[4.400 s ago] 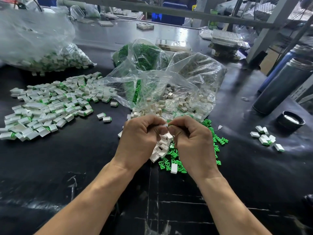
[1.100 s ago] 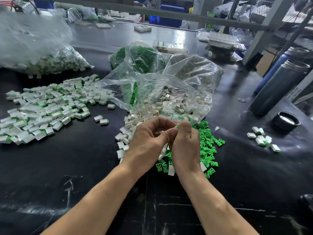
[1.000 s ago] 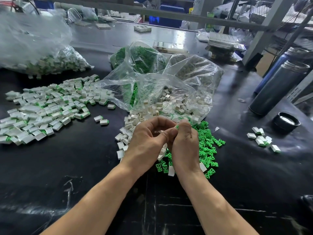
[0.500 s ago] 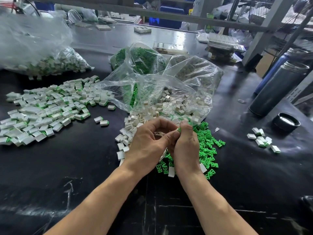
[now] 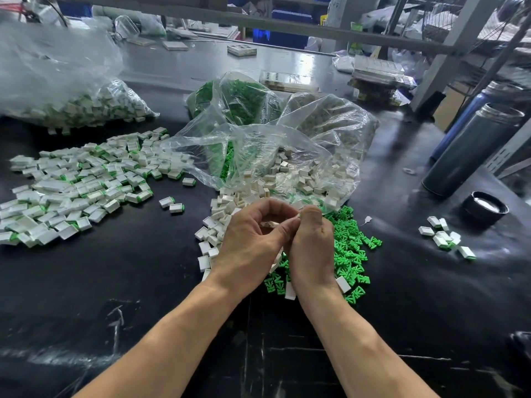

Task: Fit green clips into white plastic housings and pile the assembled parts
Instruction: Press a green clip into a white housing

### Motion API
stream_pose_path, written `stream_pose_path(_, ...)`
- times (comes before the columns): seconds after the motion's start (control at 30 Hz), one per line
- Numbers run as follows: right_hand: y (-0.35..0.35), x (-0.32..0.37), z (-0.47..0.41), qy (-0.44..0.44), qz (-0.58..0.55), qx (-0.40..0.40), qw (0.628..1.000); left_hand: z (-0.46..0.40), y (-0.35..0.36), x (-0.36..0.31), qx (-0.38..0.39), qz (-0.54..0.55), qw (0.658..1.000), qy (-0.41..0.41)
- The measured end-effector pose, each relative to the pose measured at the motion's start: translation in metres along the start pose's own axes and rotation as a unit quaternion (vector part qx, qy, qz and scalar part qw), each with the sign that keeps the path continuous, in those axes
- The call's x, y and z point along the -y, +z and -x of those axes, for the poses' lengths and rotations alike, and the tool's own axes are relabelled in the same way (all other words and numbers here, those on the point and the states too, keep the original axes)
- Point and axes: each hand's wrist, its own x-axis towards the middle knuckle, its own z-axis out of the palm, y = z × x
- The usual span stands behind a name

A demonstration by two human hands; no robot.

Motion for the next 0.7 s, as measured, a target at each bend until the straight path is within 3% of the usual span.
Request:
stream_pose_path(0.5, -0.009, 0.002, 0.004, 0.005, 0.026, 0.023, 0.999, -0.002, -0.005, 0.001, -0.017, -0.005, 1.0, -0.006)
stream_pose_path(0.7, -0.026, 0.004, -0.001, -0.058, 0.062, 0.054, 0.995, -0.005, -0.015, -0.002, -0.045, -0.015, 0.999, -0.003)
